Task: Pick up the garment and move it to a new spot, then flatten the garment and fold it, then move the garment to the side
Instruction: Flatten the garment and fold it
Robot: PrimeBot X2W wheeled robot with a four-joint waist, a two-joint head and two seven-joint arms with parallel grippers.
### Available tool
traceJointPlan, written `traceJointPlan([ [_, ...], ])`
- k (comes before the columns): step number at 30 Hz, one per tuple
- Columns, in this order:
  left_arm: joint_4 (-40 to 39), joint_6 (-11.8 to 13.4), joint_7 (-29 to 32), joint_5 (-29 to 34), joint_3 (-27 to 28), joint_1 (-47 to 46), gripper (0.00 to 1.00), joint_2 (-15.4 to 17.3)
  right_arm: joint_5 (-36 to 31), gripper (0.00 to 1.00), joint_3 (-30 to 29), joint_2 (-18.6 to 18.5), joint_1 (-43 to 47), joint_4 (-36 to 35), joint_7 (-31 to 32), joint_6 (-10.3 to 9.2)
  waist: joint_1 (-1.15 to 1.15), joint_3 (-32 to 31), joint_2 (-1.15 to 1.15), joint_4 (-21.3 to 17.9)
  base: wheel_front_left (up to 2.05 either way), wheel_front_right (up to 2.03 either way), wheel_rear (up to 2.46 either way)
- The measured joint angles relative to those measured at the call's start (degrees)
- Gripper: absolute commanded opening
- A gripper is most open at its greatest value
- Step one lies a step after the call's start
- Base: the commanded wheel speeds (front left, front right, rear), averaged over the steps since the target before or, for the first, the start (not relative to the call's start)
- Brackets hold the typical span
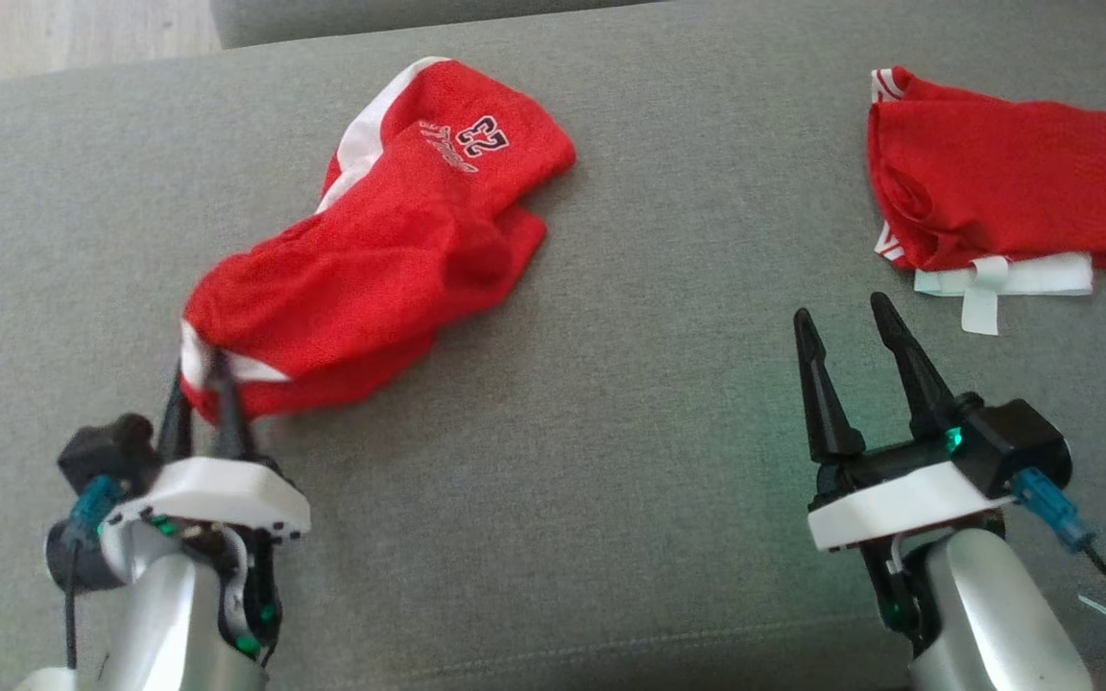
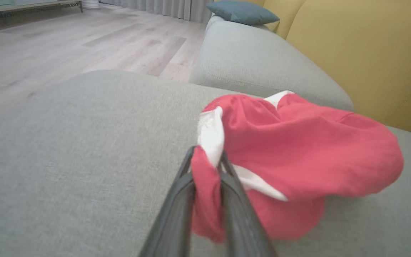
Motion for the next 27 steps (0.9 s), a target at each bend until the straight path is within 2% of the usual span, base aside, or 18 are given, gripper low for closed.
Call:
traceJointPlan([
  [6, -1.82, 0.23, 0.00, -1.27, -0.56, 0.37, 1.00, -0.02, -0.01, 1.00, 0.04, 0.00, 0.01, 0.11, 0.00, 0.00, 0.00, -0.50, 0.00, 0.99, 0.00, 0.00, 0.00],
  [17, -20.16, 1.38, -0.01, -0.38, -2.86, 3.13, 1.00, 0.01, -0.49, 1.00, -0.08, 0.01, 0.88, -0.52, 0.00, 0.00, 0.00, -1.33, 0.00, 4.91, 0.00, 0.00, 0.00],
  [27, -20.05, 1.59, -0.01, -0.36, -8.35, 5.38, 1.00, 0.09, -1.07, 1.00, 1.11, -0.64, 0.04, 0.92, 0.00, 0.00, 0.00, -0.61, 0.00, 10.28, 0.00, 0.00, 0.00],
])
